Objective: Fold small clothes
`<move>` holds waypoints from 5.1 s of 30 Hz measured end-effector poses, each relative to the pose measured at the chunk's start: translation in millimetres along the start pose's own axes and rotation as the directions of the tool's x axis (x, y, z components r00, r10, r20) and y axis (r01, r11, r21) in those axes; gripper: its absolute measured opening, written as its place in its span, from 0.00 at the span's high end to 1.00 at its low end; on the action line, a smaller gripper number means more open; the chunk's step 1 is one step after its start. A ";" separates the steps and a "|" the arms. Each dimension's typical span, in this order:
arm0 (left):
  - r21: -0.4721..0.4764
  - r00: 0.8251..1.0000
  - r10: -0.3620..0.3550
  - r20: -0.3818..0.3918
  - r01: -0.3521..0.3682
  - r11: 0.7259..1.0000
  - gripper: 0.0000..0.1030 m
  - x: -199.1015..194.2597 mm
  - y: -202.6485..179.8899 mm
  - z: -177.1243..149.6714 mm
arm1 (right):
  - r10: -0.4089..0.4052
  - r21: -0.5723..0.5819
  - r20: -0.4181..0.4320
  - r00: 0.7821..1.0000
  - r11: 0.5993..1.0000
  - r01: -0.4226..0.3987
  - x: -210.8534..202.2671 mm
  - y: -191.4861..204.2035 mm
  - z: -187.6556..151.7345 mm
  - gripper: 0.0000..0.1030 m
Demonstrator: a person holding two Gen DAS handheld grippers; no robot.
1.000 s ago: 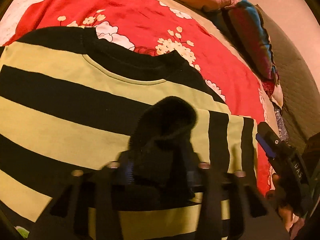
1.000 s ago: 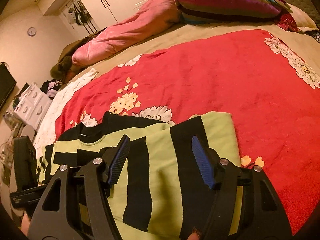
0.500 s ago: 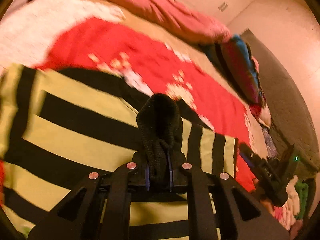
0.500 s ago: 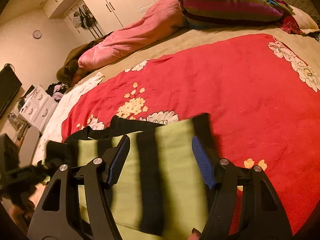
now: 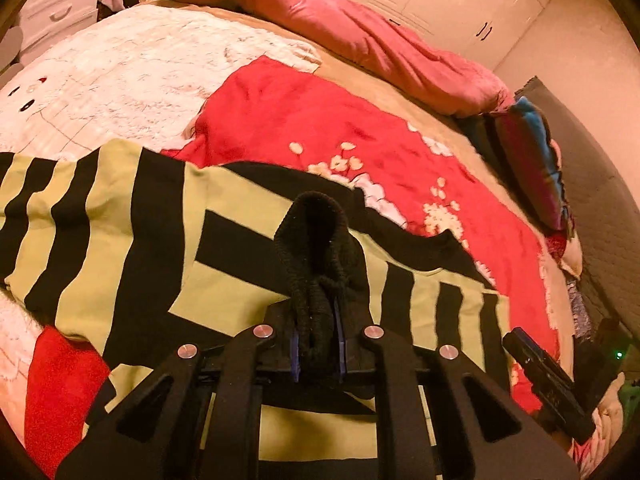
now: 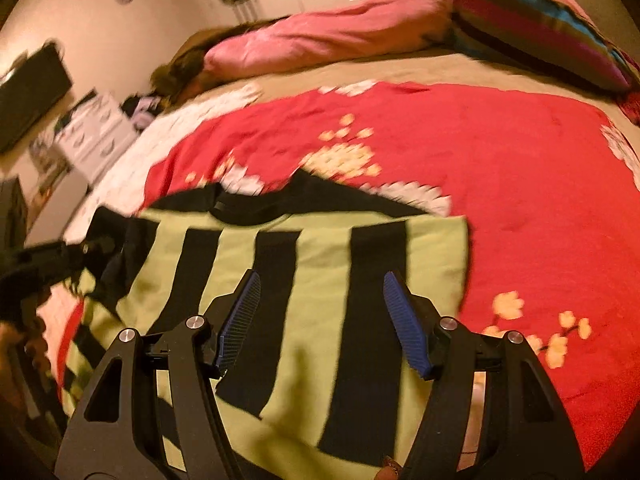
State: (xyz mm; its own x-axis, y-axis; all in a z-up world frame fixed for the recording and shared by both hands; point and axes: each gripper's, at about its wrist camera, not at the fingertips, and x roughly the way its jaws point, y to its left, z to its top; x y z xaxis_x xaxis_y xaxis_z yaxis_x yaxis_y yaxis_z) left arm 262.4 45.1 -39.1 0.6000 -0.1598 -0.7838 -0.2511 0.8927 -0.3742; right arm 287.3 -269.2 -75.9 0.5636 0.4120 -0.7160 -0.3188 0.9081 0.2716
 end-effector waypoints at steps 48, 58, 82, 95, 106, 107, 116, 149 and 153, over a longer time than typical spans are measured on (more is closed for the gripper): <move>0.161 0.992 0.106 -0.066 -0.094 0.982 0.30 16.8 -18.3 -30.1 | -0.076 -0.072 -0.097 0.992 0.995 0.069 22.0 11.9 -19.5 0.22; 0.140 0.994 0.105 -0.029 -0.100 0.985 0.10 -13.8 -5.0 -21.9 | -0.056 -0.095 0.042 0.998 0.994 0.059 -13.0 31.1 -8.0 0.14; 0.100 0.987 0.140 0.083 -0.148 0.984 0.07 -83.1 52.4 -11.8 | -0.028 -0.122 0.098 0.995 0.992 0.040 -44.5 126.7 -5.5 0.09; -0.025 0.984 0.146 0.103 -0.145 0.989 0.07 -108.0 112.8 -1.8 | 0.001 -0.199 0.069 0.998 0.980 0.013 -38.2 193.4 -8.5 0.09; -0.134 0.970 0.213 0.119 -0.197 0.971 0.07 -120.0 169.6 8.7 | 0.031 -0.252 0.031 0.999 0.967 -0.023 -24.6 241.1 -11.4 0.09; -0.139 0.968 0.220 0.120 -0.203 0.969 0.07 -120.6 173.0 9.5 | 0.036 -0.255 0.026 0.999 0.967 -0.028 -22.8 244.4 -11.9 0.09; -0.215 0.962 0.249 0.114 -0.221 0.951 0.07 -122.0 216.0 13.7 | 0.070 -0.326 -0.042 0.997 0.942 -0.080 -4.5 284.0 -27.8 0.09; -0.645 0.947 0.204 0.249 0.005 0.764 0.85 -88.6 373.0 25.5 | 0.022 -0.297 -0.112 0.993 0.953 -0.055 13.0 272.7 -41.9 0.09; -0.627 0.935 0.171 0.311 0.067 0.776 0.92 -96.5 366.6 25.1 | 0.012 -0.251 -0.118 0.993 0.967 -0.042 12.9 256.9 -40.4 0.09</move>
State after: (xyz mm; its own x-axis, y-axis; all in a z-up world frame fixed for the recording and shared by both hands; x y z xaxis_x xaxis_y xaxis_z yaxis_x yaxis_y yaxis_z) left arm 131.5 398.4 -88.2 0.7547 0.1342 -0.6422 -0.6309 0.4173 -0.6541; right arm 181.9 -33.6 -41.3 0.4656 0.4110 -0.7838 -0.5229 0.8423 0.1311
